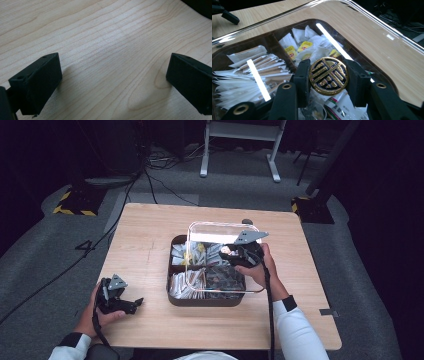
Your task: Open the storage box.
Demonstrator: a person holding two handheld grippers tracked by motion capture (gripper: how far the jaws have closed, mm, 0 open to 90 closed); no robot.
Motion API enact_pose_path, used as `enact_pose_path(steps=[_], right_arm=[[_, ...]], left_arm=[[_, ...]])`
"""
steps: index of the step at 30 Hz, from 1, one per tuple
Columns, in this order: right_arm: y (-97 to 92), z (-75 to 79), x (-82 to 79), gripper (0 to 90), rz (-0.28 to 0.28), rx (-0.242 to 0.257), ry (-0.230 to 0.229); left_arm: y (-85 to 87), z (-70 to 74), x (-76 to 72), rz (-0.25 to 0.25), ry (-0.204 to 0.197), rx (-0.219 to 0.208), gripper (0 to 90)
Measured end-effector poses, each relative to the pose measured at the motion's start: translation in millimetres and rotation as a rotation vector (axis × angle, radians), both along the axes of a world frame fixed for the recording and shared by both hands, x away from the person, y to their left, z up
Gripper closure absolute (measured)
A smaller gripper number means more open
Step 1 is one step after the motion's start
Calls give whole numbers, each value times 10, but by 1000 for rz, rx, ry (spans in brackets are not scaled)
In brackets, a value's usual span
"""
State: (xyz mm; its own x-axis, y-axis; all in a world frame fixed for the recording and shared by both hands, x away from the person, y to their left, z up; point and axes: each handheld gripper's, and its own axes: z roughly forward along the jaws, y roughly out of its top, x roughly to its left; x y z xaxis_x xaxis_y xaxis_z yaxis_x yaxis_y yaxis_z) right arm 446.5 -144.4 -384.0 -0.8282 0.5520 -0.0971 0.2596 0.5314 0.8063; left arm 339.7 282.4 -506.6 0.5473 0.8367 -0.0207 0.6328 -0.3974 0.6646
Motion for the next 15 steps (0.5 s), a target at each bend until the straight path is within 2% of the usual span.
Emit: enact_pose_path(steps=[15], right_arm=[[-352, 30, 22, 587, -57, 10, -6]], left_arm=[[0, 0, 0, 0, 0, 0, 5]])
